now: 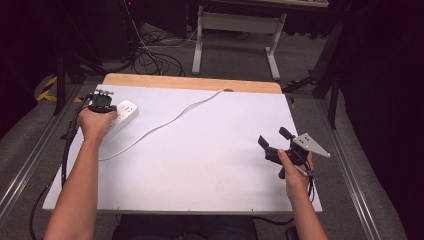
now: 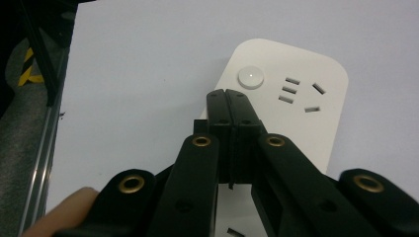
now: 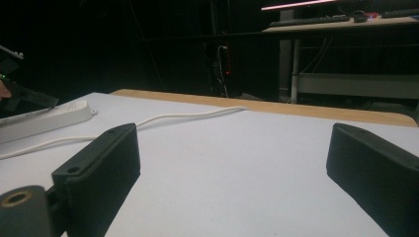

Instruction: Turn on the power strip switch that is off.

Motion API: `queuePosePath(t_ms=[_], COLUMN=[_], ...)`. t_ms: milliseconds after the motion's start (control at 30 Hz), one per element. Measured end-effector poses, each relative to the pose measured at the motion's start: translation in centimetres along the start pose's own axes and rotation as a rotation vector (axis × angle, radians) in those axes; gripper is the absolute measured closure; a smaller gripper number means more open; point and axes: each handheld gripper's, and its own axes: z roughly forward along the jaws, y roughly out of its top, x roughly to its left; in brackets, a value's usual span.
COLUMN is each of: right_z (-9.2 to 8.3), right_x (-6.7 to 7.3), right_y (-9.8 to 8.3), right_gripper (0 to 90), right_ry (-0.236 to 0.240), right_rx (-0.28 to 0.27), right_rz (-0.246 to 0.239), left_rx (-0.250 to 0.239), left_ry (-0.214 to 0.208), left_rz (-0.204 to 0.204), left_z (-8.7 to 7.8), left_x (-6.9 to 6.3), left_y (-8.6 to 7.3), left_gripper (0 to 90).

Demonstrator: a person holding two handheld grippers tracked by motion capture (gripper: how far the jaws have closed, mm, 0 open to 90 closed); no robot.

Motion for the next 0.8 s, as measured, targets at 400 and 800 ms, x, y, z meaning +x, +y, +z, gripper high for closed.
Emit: queuePosePath(t_ms=[400, 800], right_z=[0.0, 0.1], right_x=[0.1, 0.1], right_y=[0.0, 0.1], right_gripper=[7.0, 7.1], right_ry=[-0.002, -0.009], right_rx=[-0.004, -0.008], right_rz=[0.007, 0.014], left_rx=[-0.035, -0.047], left_ry=[-0.018, -0.015], left_rz=[-0.03, -0.062], left_z=[-0.1, -0.1], left_x=[0.0, 0.7], left_y=[-0.7, -1.1], left_gripper=[89.9, 90.0])
